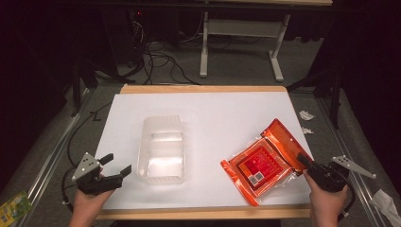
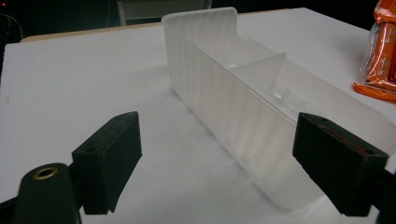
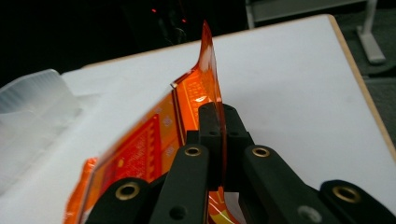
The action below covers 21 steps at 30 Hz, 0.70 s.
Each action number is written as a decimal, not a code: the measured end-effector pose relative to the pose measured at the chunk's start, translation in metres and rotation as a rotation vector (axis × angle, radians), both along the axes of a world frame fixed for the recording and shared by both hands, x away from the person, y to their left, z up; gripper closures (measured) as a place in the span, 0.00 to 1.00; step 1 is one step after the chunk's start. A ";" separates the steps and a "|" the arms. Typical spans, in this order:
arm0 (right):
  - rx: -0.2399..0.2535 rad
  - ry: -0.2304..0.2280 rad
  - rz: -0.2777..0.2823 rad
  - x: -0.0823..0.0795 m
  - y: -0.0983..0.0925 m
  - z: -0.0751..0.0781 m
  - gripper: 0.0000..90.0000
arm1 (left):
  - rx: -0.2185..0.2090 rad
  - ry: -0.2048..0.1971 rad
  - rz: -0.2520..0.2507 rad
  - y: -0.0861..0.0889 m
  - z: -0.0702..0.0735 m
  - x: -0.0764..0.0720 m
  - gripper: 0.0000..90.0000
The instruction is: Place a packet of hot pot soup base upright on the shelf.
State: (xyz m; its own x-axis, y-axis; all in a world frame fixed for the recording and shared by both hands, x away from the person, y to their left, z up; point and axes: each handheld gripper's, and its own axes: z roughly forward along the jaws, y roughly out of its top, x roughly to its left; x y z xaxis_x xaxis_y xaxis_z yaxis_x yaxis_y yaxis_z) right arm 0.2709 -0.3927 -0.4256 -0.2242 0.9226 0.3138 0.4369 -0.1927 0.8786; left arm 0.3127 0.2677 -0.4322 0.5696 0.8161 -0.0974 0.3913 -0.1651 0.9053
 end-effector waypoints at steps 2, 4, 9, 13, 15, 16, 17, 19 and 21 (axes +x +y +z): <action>-0.013 -0.027 0.008 -0.002 0.005 0.007 1.00 | 0.000 -0.004 0.007 -0.001 0.000 0.001 0.19; -0.031 -0.047 0.012 -0.003 0.011 0.014 1.00 | 0.006 -0.009 0.008 -0.001 0.000 0.001 0.19; -0.047 -0.092 0.034 -0.006 0.020 0.026 1.00 | -0.004 -0.022 0.015 -0.001 0.000 0.002 0.19; -0.056 -0.130 0.061 -0.007 0.029 0.037 1.00 | -0.016 -0.028 0.022 0.002 0.000 0.002 0.19; -0.064 -0.148 0.071 -0.007 0.034 0.044 1.00 | -0.022 -0.031 0.030 0.003 0.000 0.002 0.19; -0.067 -0.156 0.080 -0.006 0.036 0.046 1.00 | -0.035 -0.031 0.037 0.004 0.000 0.002 0.19; -0.075 -0.163 0.085 -0.004 0.040 0.050 1.00 | -0.037 -0.033 0.040 0.004 0.000 0.002 0.20; -0.082 -0.173 0.095 0.001 0.045 0.056 1.00 | -0.034 -0.037 0.044 0.004 0.000 0.002 0.20; -0.098 -0.181 0.097 0.008 0.049 0.061 1.00 | -0.032 -0.040 0.047 0.005 0.000 0.002 0.20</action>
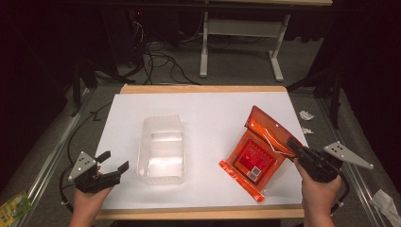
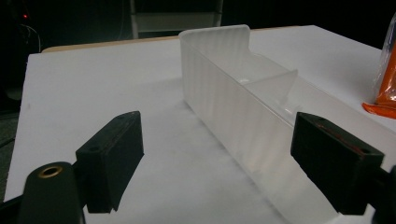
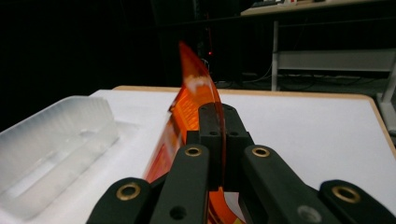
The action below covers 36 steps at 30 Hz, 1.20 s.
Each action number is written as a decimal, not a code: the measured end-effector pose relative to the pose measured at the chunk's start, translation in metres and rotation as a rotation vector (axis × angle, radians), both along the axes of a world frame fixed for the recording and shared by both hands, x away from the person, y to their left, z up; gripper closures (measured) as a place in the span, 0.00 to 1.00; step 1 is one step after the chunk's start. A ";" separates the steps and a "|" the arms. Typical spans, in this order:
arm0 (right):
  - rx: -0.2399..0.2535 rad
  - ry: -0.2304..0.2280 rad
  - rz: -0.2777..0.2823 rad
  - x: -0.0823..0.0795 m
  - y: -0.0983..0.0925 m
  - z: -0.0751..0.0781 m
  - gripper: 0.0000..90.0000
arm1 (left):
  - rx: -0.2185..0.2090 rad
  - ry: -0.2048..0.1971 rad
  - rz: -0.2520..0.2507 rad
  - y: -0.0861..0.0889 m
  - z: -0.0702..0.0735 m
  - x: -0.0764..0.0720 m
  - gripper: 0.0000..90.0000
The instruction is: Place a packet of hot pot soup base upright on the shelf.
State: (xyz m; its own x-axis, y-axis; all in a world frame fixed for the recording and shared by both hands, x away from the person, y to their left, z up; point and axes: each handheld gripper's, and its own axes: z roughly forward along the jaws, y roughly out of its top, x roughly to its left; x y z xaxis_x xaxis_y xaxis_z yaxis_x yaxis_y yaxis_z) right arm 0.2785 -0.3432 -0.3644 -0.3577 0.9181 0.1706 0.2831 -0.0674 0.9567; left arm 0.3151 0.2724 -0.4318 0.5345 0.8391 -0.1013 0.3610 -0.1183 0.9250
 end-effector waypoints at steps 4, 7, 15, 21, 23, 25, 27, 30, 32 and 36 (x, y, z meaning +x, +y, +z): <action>-0.017 -0.016 -0.008 0.014 0.004 0.007 1.00 | -0.005 -0.007 0.006 -0.001 0.001 0.000 0.20; -0.046 -0.041 -0.003 0.013 0.011 0.008 1.00 | 0.003 -0.015 -0.005 -0.003 0.002 -0.001 0.20; -0.099 -0.113 0.040 -0.002 0.028 0.022 1.00 | 0.013 -0.025 -0.010 -0.003 0.003 -0.003 0.20; -0.081 -0.162 0.094 -0.007 0.039 0.031 1.00 | 0.007 -0.021 -0.005 -0.002 0.003 -0.002 0.20; -0.071 -0.179 0.119 -0.010 0.043 0.034 1.00 | 0.011 -0.020 -0.008 -0.002 0.003 -0.002 0.20; -0.085 -0.197 0.128 -0.013 0.048 0.037 1.00 | 0.008 -0.023 -0.007 -0.002 0.004 -0.003 0.20; -0.095 -0.216 0.140 -0.015 0.051 0.040 1.00 | 0.005 -0.026 -0.006 -0.001 0.004 -0.003 0.20; -0.107 -0.237 0.150 -0.018 0.057 0.044 1.00 | 0.006 -0.026 -0.007 0.000 0.004 -0.003 0.21; -0.112 -0.249 0.159 -0.019 0.060 0.046 1.00 | 0.004 -0.026 -0.008 -0.001 0.004 -0.003 0.21; -0.104 -0.264 0.178 -0.020 0.064 0.047 1.00 | 0.009 -0.025 -0.017 -0.002 0.004 -0.002 0.21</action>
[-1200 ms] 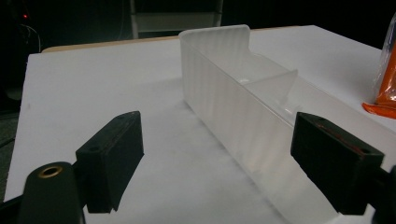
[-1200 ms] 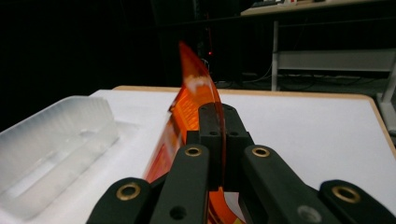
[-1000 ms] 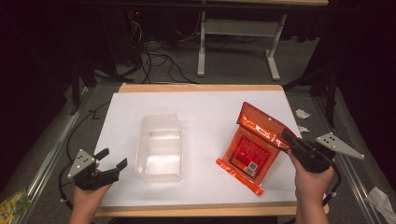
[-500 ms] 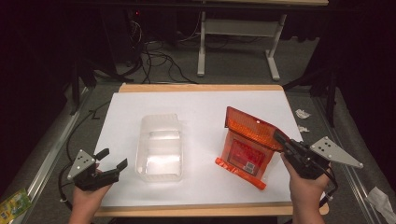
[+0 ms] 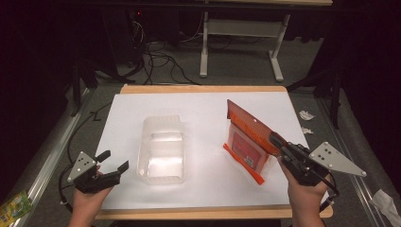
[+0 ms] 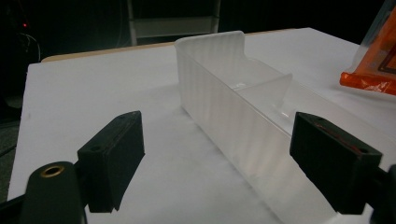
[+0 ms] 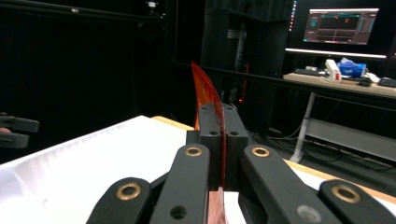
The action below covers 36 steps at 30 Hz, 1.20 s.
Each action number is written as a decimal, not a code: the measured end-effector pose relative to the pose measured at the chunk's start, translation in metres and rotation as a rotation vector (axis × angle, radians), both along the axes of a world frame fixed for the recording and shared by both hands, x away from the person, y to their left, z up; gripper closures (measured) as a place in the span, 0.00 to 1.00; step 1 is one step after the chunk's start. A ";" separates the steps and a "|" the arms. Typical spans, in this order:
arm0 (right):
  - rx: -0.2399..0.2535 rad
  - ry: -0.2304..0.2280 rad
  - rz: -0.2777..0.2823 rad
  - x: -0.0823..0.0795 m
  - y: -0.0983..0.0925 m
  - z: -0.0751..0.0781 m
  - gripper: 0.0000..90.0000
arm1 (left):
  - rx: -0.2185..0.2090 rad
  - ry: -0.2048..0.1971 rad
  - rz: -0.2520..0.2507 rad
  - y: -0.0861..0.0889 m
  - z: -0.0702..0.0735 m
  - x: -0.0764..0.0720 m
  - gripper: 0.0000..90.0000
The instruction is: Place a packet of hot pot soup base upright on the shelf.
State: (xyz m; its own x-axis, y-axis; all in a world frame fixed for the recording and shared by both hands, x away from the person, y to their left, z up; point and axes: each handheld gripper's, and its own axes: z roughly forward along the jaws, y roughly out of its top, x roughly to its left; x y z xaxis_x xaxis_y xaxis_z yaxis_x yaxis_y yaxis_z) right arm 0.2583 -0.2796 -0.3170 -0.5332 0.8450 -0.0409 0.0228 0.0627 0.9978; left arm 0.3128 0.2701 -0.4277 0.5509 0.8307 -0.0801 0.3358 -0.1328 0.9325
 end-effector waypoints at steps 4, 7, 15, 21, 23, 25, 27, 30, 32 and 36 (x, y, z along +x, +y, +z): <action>0.014 0.004 0.033 -0.002 0.005 0.002 1.00 | -0.002 0.001 -0.005 -0.001 0.001 0.000 0.21; 0.035 0.004 0.068 -0.004 0.010 0.003 1.00 | -0.001 0.001 -0.006 -0.001 0.001 0.000 0.21; 0.003 0.012 0.119 -0.004 0.027 0.001 1.00 | 0.000 -0.003 -0.016 -0.002 0.001 -0.001 0.21; -0.039 0.048 0.084 0.005 0.030 -0.014 1.00 | -0.003 0.001 -0.023 -0.004 0.002 -0.001 0.21; -0.022 0.053 0.085 0.007 0.027 -0.015 1.00 | -0.008 0.004 -0.031 -0.005 0.005 -0.001 0.21; -0.018 0.053 0.074 0.007 0.026 -0.016 1.00 | -0.009 0.004 -0.041 -0.009 0.008 -0.002 0.21; -0.018 0.055 0.071 0.008 0.025 -0.016 1.00 | -0.013 0.014 -0.060 -0.015 0.013 -0.004 0.21; -0.018 0.056 0.070 0.008 0.025 -0.016 1.00 | 0.008 0.007 -0.084 -0.028 0.023 -0.006 0.21; -0.019 0.054 0.074 0.008 0.025 -0.016 1.00 | -0.006 0.004 -0.103 -0.036 0.031 -0.006 0.21; -0.013 0.055 0.081 0.008 0.024 -0.016 1.00 | -0.013 0.008 -0.143 -0.055 0.044 -0.001 0.21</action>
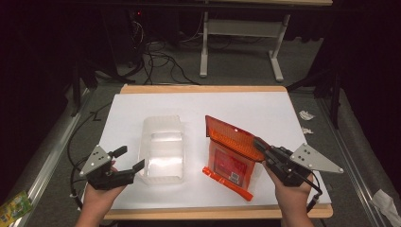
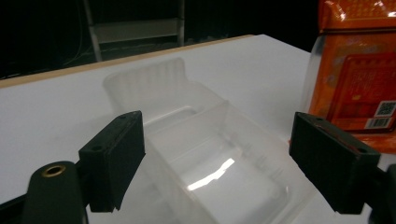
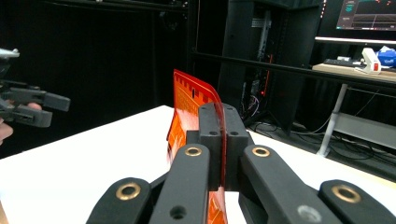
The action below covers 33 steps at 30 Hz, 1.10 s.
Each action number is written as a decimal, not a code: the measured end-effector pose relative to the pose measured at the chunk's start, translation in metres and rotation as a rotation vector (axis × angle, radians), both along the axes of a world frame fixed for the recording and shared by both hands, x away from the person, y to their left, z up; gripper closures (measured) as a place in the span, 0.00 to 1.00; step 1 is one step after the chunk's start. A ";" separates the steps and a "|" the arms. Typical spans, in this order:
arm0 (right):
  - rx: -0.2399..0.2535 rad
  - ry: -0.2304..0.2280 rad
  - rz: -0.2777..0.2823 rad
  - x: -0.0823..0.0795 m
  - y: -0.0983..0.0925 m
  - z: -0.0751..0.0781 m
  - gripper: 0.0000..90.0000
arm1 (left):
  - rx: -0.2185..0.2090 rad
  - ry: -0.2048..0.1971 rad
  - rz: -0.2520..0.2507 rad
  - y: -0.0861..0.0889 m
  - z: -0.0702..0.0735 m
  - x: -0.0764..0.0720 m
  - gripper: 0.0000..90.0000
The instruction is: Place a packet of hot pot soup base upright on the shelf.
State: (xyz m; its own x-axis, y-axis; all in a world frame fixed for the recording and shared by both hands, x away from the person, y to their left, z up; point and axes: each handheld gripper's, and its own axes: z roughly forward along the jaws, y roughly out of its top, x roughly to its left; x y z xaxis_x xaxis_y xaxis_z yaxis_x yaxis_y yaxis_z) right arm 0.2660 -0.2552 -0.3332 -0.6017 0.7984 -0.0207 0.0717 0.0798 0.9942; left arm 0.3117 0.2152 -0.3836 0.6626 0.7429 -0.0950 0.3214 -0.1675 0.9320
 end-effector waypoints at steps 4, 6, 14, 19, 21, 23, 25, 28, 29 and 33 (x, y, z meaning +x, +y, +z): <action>-0.002 -0.002 0.007 0.000 0.001 0.000 1.00 | -0.021 0.014 -0.045 -0.022 0.011 0.010 0.21; -0.003 -0.001 0.007 -0.001 0.001 0.000 1.00 | -0.035 0.015 -0.068 -0.034 0.016 0.016 0.21; 0.006 0.000 0.017 -0.001 0.001 0.000 1.00 | -0.041 0.014 -0.129 -0.077 0.026 0.037 0.22; 0.017 0.008 0.022 -0.001 -0.001 -0.001 1.00 | -0.022 0.018 -0.172 -0.105 0.029 0.049 0.23; 0.021 0.012 0.022 -0.001 -0.002 -0.002 1.00 | -0.025 0.024 -0.198 -0.117 0.030 0.054 0.23; 0.020 0.007 0.021 0.000 -0.003 -0.003 1.00 | -0.029 0.029 -0.226 -0.129 0.032 0.059 0.23; 0.031 0.013 0.017 0.001 -0.004 -0.003 1.00 | -0.032 0.041 -0.249 -0.140 0.034 0.063 0.24; 0.032 0.011 0.019 0.001 -0.005 -0.004 1.00 | -0.052 0.050 -0.277 -0.154 0.038 0.069 0.25; 0.033 0.013 0.020 0.001 -0.005 -0.004 1.00 | -0.060 0.055 -0.289 -0.159 0.039 0.071 0.26; 0.033 0.014 0.021 0.000 -0.006 -0.005 1.00 | -0.087 0.059 -0.324 -0.175 0.042 0.075 0.30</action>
State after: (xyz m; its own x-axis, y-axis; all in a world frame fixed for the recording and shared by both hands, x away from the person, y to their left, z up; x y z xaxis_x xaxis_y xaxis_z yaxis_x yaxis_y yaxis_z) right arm 0.2657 -0.2607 -0.3380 -0.6187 0.7855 0.0138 0.0842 0.0489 0.9952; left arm 0.3864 0.0402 -0.3412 0.8546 0.4817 -0.1940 0.3179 -0.1900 0.9289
